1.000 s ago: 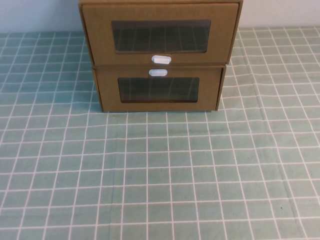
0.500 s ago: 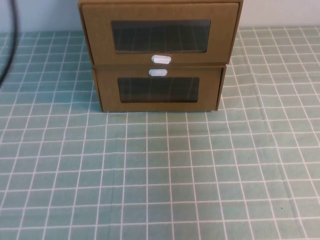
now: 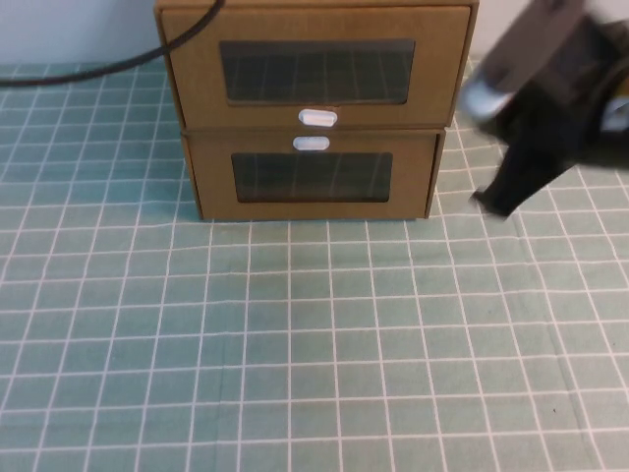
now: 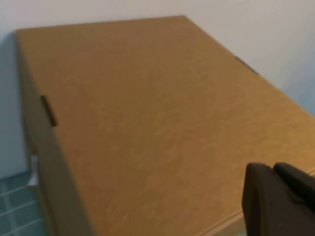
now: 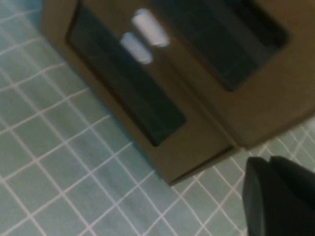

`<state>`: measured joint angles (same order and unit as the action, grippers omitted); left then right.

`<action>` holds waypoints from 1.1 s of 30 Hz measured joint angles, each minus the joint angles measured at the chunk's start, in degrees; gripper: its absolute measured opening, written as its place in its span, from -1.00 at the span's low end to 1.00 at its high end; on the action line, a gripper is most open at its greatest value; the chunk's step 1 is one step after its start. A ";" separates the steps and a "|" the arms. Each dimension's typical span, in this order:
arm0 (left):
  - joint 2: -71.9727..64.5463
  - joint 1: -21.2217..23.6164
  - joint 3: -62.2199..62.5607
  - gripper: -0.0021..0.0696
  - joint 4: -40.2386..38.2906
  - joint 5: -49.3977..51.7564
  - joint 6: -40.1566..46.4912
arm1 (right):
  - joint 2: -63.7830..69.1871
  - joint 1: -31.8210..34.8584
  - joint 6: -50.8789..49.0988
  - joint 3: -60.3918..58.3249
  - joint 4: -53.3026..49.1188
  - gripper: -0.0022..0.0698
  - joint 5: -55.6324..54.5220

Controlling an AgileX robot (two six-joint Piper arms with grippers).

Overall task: Open the shoe box
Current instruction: 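Pull the top drawer of the cardboard box fully open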

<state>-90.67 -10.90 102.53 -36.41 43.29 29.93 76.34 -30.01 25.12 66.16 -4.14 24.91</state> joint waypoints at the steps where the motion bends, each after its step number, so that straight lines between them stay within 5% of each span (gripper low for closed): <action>1: -2.56 0.00 3.36 -0.96 -2.18 2.50 1.07 | 1.41 -1.91 0.94 0.00 -2.31 -0.98 0.00; 5: -11.46 0.00 13.74 -0.96 -7.81 10.12 2.45 | 7.04 -7.93 0.90 0.51 -15.53 -0.98 -0.45; 16: -26.00 -0.13 19.47 -0.96 -14.80 17.25 2.44 | 21.84 -19.68 -21.91 14.65 -50.02 -0.98 17.03; 23: -27.17 -0.13 20.39 -0.96 -16.50 18.46 2.44 | 23.53 -22.97 -49.49 15.06 -82.25 -0.98 13.40; 33: -27.17 -0.13 20.53 -0.96 -16.86 19.09 2.54 | 30.98 -22.97 -60.81 15.33 -89.79 -0.97 13.55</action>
<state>-117.84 -11.03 123.06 -53.26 62.38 32.47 107.32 -52.98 -35.69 81.48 -93.93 38.46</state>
